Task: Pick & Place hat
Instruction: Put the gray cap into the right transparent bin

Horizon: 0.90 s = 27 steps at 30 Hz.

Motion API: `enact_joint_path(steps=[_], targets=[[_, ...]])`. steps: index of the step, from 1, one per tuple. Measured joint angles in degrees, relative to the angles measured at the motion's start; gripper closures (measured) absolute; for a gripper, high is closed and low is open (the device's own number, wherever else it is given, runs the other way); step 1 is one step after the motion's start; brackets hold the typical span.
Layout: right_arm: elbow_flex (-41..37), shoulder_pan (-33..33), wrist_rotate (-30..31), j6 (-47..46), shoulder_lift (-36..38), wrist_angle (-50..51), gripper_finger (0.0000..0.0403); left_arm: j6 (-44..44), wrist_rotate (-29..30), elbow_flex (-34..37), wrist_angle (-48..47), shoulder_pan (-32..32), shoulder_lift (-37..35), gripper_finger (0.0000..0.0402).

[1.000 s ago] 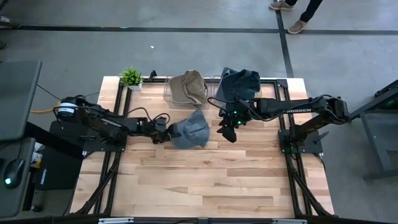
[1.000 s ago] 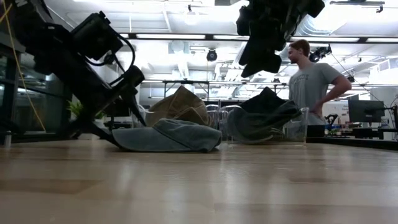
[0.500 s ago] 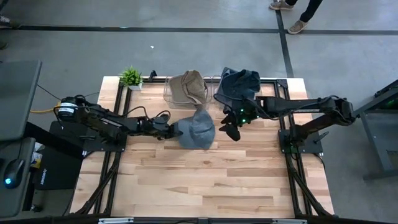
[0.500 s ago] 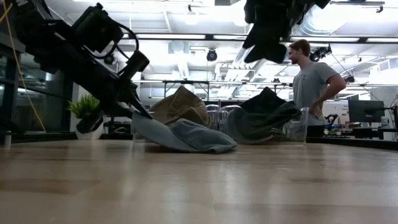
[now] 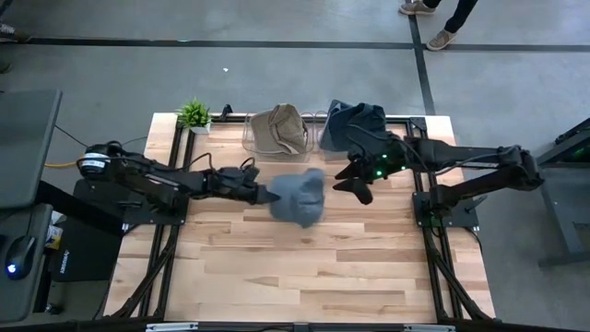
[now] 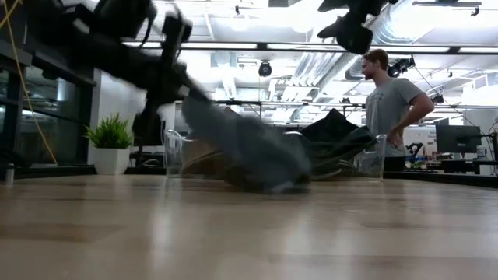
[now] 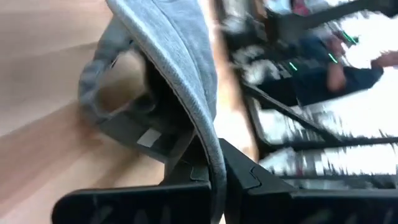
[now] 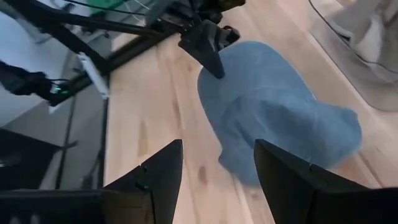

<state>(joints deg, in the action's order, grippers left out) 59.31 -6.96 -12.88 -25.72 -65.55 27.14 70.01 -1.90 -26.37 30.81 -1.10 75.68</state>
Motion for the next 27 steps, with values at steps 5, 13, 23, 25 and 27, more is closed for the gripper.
enact_joint_path(steps=[5,13,23,25,27], targets=[[0.0,0.0,-1.3,1.8,2.2,-0.1,0.021,-11.7,-7.2,-9.6,-11.9,0.0,-2.4,0.04],[0.0,-0.2,-4.1,8.0,5.0,-1.2,0.021,-40.6,-9.2,-35.1,-55.8,1.3,-2.9,0.0401],[0.0,-2.1,-4.0,13.4,2.6,-9.2,0.021,-60.7,5.3,-57.2,-79.1,2.2,-1.5,0.0401],[0.0,-3.0,-4.1,14.4,2.5,-11.4,0.021,-63.5,6.3,-58.9,-80.3,2.2,-1.4,0.0401],[0.0,-4.1,-4.1,15.6,2.5,-12.7,0.021,-65.5,6.7,-60.3,-81.7,2.3,-1.4,0.0401]])
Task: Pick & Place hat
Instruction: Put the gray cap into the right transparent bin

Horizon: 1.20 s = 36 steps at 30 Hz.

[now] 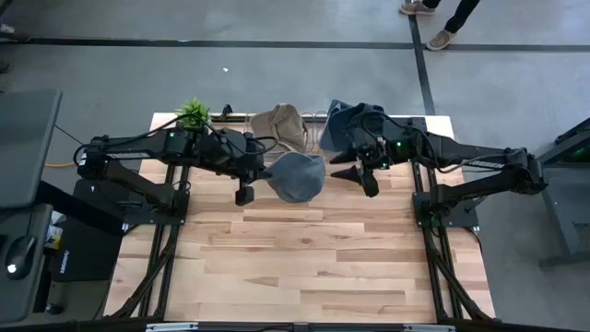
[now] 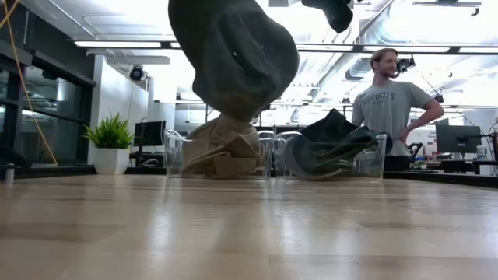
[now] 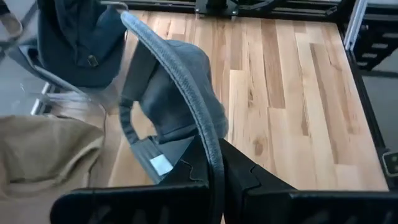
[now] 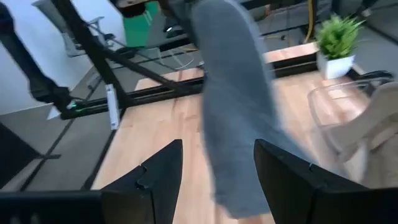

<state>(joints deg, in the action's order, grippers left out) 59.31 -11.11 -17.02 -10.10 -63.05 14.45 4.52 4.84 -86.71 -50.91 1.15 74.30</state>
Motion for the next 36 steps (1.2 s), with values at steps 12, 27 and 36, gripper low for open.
enact_joint_path(steps=[12,27,36], targets=[[4.8,-5.1,-4.5,11.3,-3.3,-0.2,0.021,-15.2,0.3,-1.8,-1.0,0.0,2.0,0.0402],[20.2,-5.8,-13.8,19.1,-18.2,15.1,0.021,-17.7,2.3,-3.8,1.5,0.0,4.9,0.0401],[21.2,-5.7,-16.2,19.2,-21.6,15.3,0.021,-18.3,3.5,-5.3,1.1,0.0,5.0,0.0401]])
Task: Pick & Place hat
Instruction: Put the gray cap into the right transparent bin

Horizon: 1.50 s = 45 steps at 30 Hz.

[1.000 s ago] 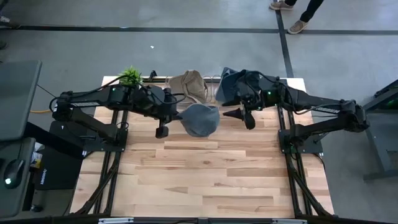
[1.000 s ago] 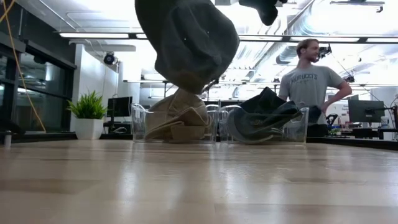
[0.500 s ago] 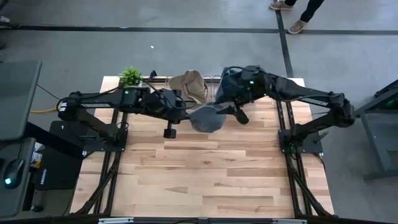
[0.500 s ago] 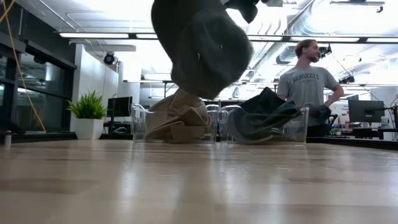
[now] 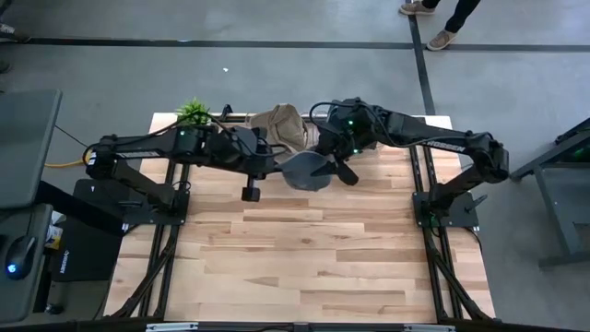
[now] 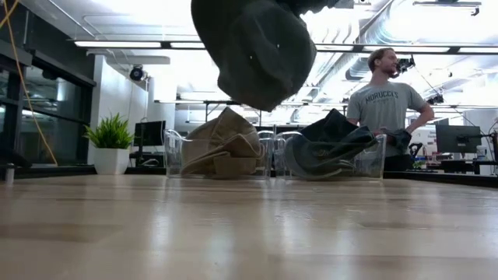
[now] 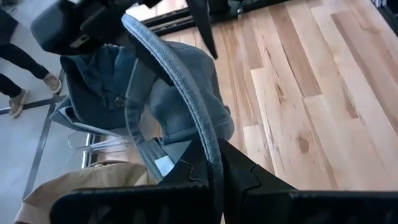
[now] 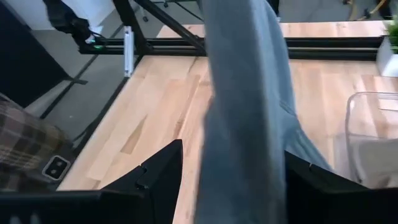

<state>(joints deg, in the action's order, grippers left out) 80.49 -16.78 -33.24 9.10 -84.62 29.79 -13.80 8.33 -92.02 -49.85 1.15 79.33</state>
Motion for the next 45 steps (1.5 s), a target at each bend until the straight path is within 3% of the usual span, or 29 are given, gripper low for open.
enact_joint_path(steps=[9,13,18,27,32,40,45], targets=[[0.1,0.3,-0.1,0.4,-0.5,1.0,0.0229,0.0,0.2,0.0,0.1,0.0,0.0,0.0401],[0.1,0.3,0.1,0.4,-0.5,1.1,0.0284,0.1,0.0,0.0,0.0,0.0,0.0,0.0401],[0.1,0.3,0.8,2.0,-0.5,1.1,0.0385,0.1,0.0,0.0,-0.1,0.0,0.0,0.0402],[0.1,0.8,2.8,1.7,-0.4,1.4,0.0398,0.6,1.4,0.0,-0.9,0.0,0.0,0.0393],[0.1,1.2,7.5,2.2,-0.1,2.4,0.04,0.6,2.2,0.1,-3.1,0.0,-0.4,0.0334],[0.0,1.2,16.9,3.5,0.0,3.9,0.0401,4.1,4.4,0.1,-4.7,0.0,-6.4,0.0181],[0.0,1.2,26.5,5.4,0.5,5.1,0.0402,11.5,8.8,-0.1,-5.6,0.0,-12.1,0.0134]])
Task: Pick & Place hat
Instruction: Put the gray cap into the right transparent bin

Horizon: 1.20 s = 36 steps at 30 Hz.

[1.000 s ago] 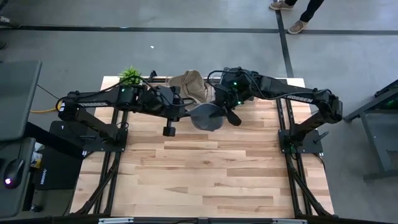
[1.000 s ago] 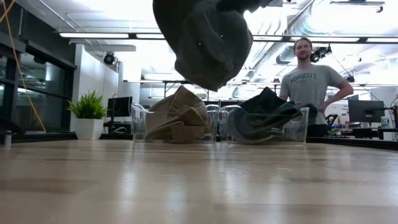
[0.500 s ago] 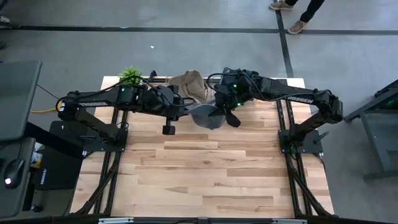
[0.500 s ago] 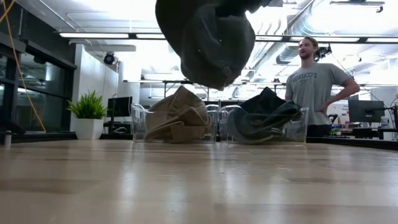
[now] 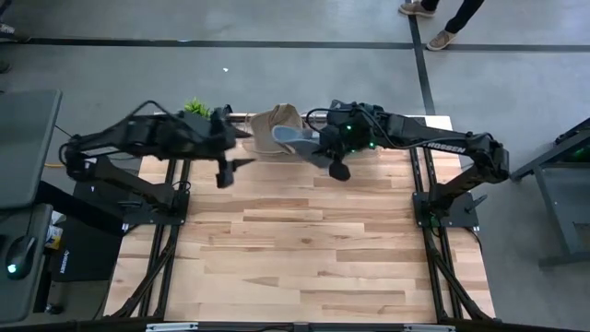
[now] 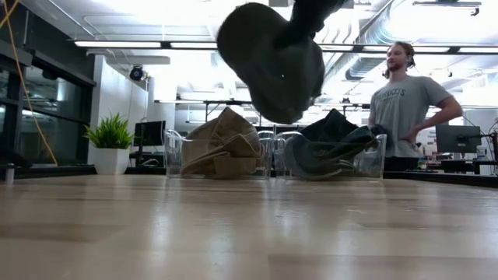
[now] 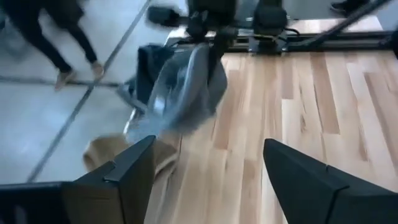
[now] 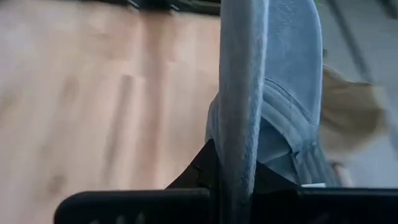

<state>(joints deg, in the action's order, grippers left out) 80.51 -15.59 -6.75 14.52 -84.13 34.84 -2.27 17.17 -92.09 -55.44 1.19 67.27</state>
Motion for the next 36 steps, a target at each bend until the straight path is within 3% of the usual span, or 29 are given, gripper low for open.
enact_joint_path(steps=[5,10,17,22,31,36], targets=[[0.0,-0.6,14.1,4.1,1.8,2.6,0.0402,7.4,1.8,0.0,-2.8,0.0,-3.8,0.0129],[0.0,-1.2,33.1,12.7,2.2,5.5,0.0402,11.4,1.7,2.5,-3.8,0.0,-6.1,0.0128],[0.0,-1.4,52.7,24.6,1.9,6.0,0.0403,13.9,1.5,12.7,0.7,0.0,-9.2,0.0128],[-0.3,-1.4,61.0,29.4,1.4,4.4,0.0403,16.1,0.6,21.6,7.5,-0.1,-12.8,0.0128],[-10.1,-2.3,60.8,27.2,0.7,0.1,0.0403,22.5,0.3,35.7,17.2,0.0,-21.1,0.0128],[-15.2,-3.7,53.5,23.4,0.7,0.4,0.0403,26.2,0.1,40.4,19.5,0.0,-25.4,0.0128]])
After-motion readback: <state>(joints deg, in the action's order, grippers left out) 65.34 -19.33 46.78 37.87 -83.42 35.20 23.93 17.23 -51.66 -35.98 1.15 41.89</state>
